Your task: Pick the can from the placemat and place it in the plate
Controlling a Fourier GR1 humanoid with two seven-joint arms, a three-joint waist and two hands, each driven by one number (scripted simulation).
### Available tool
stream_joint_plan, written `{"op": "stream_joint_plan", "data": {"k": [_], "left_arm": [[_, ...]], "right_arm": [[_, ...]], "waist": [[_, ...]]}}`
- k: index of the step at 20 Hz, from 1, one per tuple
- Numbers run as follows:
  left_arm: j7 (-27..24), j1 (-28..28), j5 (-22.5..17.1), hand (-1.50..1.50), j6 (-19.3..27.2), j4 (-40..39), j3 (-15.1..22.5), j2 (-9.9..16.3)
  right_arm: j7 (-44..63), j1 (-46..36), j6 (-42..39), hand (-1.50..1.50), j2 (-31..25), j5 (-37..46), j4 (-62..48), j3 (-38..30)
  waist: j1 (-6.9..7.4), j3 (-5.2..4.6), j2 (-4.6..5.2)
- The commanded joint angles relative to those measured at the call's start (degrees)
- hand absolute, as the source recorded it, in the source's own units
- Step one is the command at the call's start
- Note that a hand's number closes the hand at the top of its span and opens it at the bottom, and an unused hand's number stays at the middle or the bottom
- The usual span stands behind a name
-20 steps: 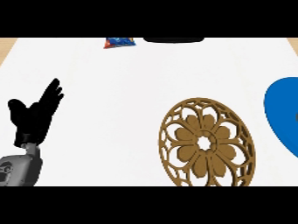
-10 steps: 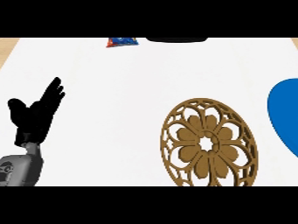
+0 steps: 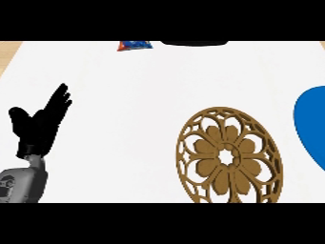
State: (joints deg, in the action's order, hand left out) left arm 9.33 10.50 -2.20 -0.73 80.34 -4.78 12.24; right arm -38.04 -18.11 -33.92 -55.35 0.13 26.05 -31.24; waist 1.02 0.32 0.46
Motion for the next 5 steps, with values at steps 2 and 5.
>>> {"op": "stream_joint_plan", "data": {"k": [2, 5], "left_arm": [[-0.8, 0.1, 0.1, 0.0, -0.4, -1.2, 0.3, -0.5], [1.5, 0.7, 0.6, 0.0, 0.8, 0.5, 1.1, -1.4]], "right_arm": [[-10.1, 0.1, -6.1, -1.5, -1.5, 2.1, -3.5, 1.9], [-11.3, 2.0, -8.2, -1.5, -2.9, 1.9, -4.4, 2.4]], "waist": [[0.2, 0.01, 0.1], [-0.01, 0.11, 0.04]]}}
